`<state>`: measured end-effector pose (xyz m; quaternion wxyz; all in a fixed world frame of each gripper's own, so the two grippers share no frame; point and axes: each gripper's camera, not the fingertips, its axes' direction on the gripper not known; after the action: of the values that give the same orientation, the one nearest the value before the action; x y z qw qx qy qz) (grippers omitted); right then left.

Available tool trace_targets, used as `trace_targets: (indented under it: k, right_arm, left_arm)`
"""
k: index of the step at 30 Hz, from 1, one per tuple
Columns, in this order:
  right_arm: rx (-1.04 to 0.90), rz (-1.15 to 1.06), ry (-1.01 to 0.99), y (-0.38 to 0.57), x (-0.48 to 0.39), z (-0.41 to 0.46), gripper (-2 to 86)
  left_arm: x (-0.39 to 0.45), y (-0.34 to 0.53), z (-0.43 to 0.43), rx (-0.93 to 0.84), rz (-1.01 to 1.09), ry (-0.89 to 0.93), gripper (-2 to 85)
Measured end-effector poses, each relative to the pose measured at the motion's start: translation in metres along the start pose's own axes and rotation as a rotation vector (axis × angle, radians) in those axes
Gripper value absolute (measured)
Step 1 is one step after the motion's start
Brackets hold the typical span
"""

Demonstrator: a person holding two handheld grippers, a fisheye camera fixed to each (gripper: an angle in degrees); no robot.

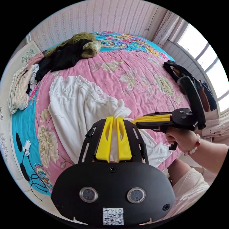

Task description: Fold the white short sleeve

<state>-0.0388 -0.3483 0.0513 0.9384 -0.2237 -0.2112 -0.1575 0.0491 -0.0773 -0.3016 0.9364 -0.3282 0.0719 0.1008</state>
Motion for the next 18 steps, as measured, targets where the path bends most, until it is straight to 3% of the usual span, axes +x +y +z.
trace_targets:
  k: [3, 8, 12, 16, 18]
  right_arm:
    - [0.047, 0.033, -0.035, -0.009, 0.001, -0.008, 0.3]
    - [0.084, 0.071, -0.022, -0.012, 0.005, -0.026, -0.1]
    - [0.064, 0.081, -0.04, -0.013, 0.001, -0.029, -0.1]
    - [0.021, 0.056, -0.008, -0.019, -0.014, -0.021, -0.1]
    - [0.017, 0.065, -0.017, -0.025, -0.021, -0.019, -0.1]
  left_arm:
    - [-0.026, 0.028, -0.044, 0.127, -0.102, -0.057, 0.6]
    - [-0.113, 0.128, -0.122, 0.267, -0.538, -0.146, 0.7]
    - [-0.142, 0.194, -0.132, 0.111, -0.728, -0.29, 1.3]
    - [-0.157, 0.235, -0.109, -0.055, -0.872, -0.065, 4.2]
    - [-0.158, 0.243, -0.114, -0.013, -0.926, -0.008, 5.5]
